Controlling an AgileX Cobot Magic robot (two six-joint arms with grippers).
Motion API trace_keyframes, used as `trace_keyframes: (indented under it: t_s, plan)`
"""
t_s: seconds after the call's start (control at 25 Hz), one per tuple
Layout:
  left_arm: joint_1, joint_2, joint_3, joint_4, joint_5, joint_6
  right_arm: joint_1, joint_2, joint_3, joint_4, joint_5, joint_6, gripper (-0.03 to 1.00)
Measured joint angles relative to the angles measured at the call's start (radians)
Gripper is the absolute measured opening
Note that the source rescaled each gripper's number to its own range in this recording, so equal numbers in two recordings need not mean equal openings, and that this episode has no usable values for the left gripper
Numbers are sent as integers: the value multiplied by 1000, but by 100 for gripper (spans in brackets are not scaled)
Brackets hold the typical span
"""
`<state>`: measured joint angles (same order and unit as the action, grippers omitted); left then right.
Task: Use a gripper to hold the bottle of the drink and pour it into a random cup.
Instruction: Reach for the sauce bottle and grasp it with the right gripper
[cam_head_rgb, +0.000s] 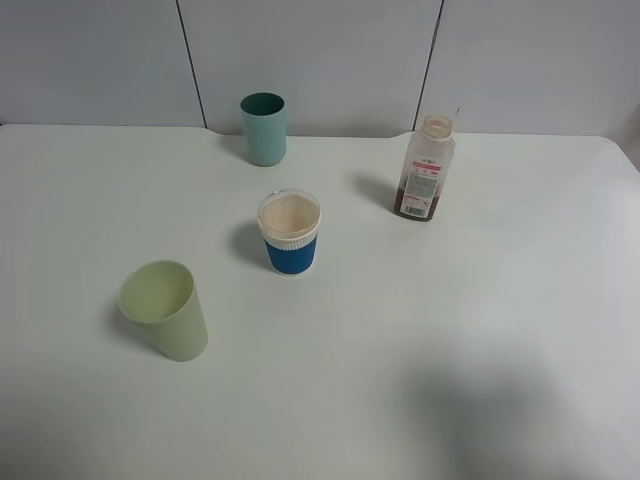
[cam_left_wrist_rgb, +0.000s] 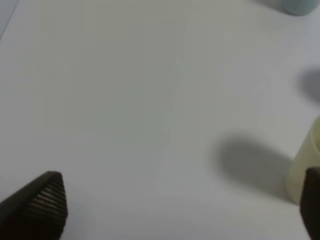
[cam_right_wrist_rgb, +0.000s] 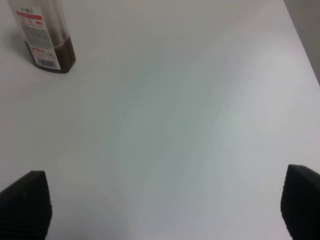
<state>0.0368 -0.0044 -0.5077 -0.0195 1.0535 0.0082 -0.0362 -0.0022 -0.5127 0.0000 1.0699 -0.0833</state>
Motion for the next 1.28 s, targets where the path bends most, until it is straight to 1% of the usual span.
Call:
trace_keyframes:
  t_s: [0.52,0.72,0.88,1.12,1.2,1.28]
  plan:
    - [0,0,0,0,0,1,0,0,0,11,-1,0,87]
    - [0,0,0,0,0,1,23,0,0,13,-2,3,87]
    - [0,0,0,0,0,1,23,0,0,-7,-17,23,87]
    - [0,0,0,1,0,1,23,0,0,-9,-20,26,87]
    - [0,0,0,1,0,1,23,0,-6,-9,-28,26,87]
    - [0,0,0,1,0,1,23,0,-25,-9,-65,26,87]
